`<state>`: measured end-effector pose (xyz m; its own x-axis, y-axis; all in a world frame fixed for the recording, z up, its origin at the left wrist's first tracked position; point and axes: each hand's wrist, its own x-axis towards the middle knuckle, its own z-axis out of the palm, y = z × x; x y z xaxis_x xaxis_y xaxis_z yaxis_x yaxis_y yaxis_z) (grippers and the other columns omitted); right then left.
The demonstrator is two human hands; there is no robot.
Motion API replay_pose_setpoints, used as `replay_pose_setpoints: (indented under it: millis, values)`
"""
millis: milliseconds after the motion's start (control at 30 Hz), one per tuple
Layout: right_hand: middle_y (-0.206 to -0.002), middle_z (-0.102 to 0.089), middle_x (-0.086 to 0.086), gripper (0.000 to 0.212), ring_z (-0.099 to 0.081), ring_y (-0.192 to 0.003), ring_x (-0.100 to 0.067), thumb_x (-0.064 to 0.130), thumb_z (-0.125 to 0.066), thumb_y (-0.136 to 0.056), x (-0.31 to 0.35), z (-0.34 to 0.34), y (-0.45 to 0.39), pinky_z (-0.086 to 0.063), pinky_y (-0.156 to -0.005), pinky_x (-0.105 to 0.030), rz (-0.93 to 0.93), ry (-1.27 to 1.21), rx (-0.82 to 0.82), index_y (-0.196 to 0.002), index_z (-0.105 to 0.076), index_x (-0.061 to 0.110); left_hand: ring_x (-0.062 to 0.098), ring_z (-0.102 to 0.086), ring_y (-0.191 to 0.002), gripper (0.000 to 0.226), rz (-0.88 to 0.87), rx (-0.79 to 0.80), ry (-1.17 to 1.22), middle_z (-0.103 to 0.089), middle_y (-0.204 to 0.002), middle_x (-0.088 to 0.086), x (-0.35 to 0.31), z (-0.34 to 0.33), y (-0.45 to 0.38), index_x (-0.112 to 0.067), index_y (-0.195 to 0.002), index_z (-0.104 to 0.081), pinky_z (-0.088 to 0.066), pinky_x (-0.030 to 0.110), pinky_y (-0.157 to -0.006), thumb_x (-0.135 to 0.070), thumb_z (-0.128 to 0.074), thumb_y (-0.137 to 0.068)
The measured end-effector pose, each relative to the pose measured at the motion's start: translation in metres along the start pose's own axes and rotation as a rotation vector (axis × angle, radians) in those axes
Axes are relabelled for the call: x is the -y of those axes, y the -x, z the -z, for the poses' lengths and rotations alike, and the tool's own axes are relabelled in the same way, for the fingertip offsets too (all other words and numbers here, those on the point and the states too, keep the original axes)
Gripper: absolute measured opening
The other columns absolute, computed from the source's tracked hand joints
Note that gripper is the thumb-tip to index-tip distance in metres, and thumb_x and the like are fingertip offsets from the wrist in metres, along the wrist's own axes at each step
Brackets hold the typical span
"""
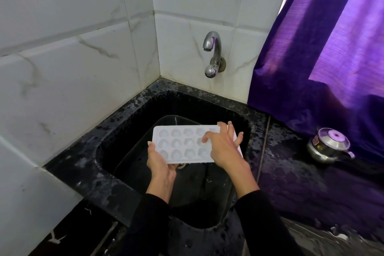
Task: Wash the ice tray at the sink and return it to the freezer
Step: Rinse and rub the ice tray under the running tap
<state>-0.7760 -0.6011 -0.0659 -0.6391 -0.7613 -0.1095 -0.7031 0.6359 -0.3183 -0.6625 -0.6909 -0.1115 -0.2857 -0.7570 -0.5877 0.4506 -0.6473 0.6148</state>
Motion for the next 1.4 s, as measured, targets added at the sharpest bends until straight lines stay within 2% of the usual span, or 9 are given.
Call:
replay_pose_setpoints:
  millis: [100, 200, 400, 567, 733, 933, 1067, 1267, 1400]
  values:
    - [-0.159, 0.005, -0.012, 0.075, 0.021, -0.144, -0.036, -0.019, -0.046, -0.078, 0.004, -0.003, -0.001, 0.013, -0.111, -0.062, -0.008, 0.017, 0.065, -0.128, -0.055, 0.036, 0.03, -0.068, -0.089, 0.044, -0.006, 0.008, -0.013, -0.071, -0.1, 0.009, -0.001, 0.0, 0.0, -0.017, -0.103, -0.064, -0.056, 0.045, -0.071, -0.051, -0.036, -0.099]
    - [-0.16, 0.004, -0.012, 0.076, 0.022, -0.144, -0.036, -0.021, -0.045, -0.076, 0.006, -0.007, -0.001, 0.014, -0.111, -0.062, -0.005, 0.022, 0.095, -0.126, -0.058, 0.035, 0.029, -0.068, -0.086, 0.042, -0.017, -0.003, -0.021, -0.071, -0.098, 0.008, -0.001, 0.002, 0.001, -0.017, -0.099, -0.064, -0.056, 0.044, -0.069, -0.05, -0.038, -0.1]
    - [-0.159, 0.005, -0.016, 0.075, 0.023, -0.143, -0.038, -0.02, -0.043, -0.077, 0.005, -0.006, 0.002, 0.014, -0.11, -0.064, -0.023, 0.044, 0.116, -0.125, -0.059, 0.035, 0.03, -0.068, -0.094, 0.044, 0.024, -0.003, -0.031, -0.071, -0.106, 0.01, 0.002, 0.006, -0.003, -0.016, -0.107, -0.063, -0.056, 0.051, -0.081, -0.051, -0.038, -0.099]
    - [-0.159, 0.005, -0.015, 0.075, 0.021, -0.143, -0.038, -0.021, -0.046, -0.075, 0.012, -0.016, 0.002, 0.013, -0.11, -0.065, -0.029, 0.077, 0.095, -0.125, -0.058, 0.034, 0.03, -0.068, -0.094, 0.044, 0.023, 0.01, -0.045, -0.071, -0.104, 0.01, 0.0, 0.009, -0.005, -0.016, -0.103, -0.064, -0.056, 0.049, -0.08, -0.05, -0.037, -0.099]
    - [-0.159, 0.004, -0.016, 0.075, 0.023, -0.143, -0.039, -0.022, -0.043, -0.073, 0.013, -0.016, 0.002, 0.015, -0.109, -0.064, -0.049, 0.065, 0.103, -0.122, -0.061, 0.031, 0.031, -0.068, -0.095, 0.047, 0.038, 0.017, -0.071, -0.071, -0.104, 0.01, -0.004, 0.012, -0.012, -0.015, -0.109, -0.064, -0.056, 0.05, -0.081, -0.051, -0.036, -0.099]
    - [-0.159, 0.006, -0.016, 0.079, 0.021, -0.143, -0.039, -0.022, -0.046, -0.075, 0.02, -0.021, 0.001, 0.011, -0.109, -0.066, -0.054, 0.076, 0.046, -0.13, -0.053, 0.035, 0.029, -0.068, -0.091, 0.046, 0.032, 0.049, -0.065, -0.071, -0.102, 0.01, -0.009, 0.008, -0.02, -0.015, -0.109, -0.063, -0.057, 0.046, -0.073, -0.051, -0.035, -0.1]
    - [-0.159, 0.002, -0.015, 0.079, 0.021, -0.143, -0.039, -0.022, -0.045, -0.074, 0.019, -0.024, 0.002, 0.012, -0.109, -0.066, -0.069, 0.092, 0.039, -0.127, -0.056, 0.036, 0.029, -0.068, -0.092, 0.046, 0.054, 0.046, -0.068, -0.07, -0.104, 0.01, -0.008, 0.007, -0.024, -0.015, -0.111, -0.062, -0.056, 0.043, -0.068, -0.051, -0.037, -0.099]
    - [-0.157, -0.004, -0.014, 0.074, 0.019, -0.144, -0.039, -0.022, -0.046, -0.072, 0.015, -0.02, 0.0, 0.013, -0.109, -0.066, -0.091, 0.085, 0.047, -0.117, -0.062, 0.034, 0.03, -0.067, -0.088, 0.04, 0.067, 0.054, -0.08, -0.07, -0.099, 0.009, -0.007, 0.004, -0.021, -0.018, -0.097, -0.062, -0.056, 0.043, -0.068, -0.05, -0.039, -0.099]
    - [-0.157, -0.004, -0.012, 0.067, 0.017, -0.145, -0.035, -0.019, -0.048, -0.075, 0.013, -0.019, 0.002, 0.011, -0.111, -0.063, -0.093, 0.037, -0.007, -0.121, -0.056, 0.028, 0.03, -0.067, -0.089, 0.042, 0.064, 0.06, -0.091, -0.07, -0.099, 0.009, -0.004, 0.001, -0.019, -0.018, -0.1, -0.063, -0.056, 0.048, -0.079, -0.051, -0.037, -0.099]
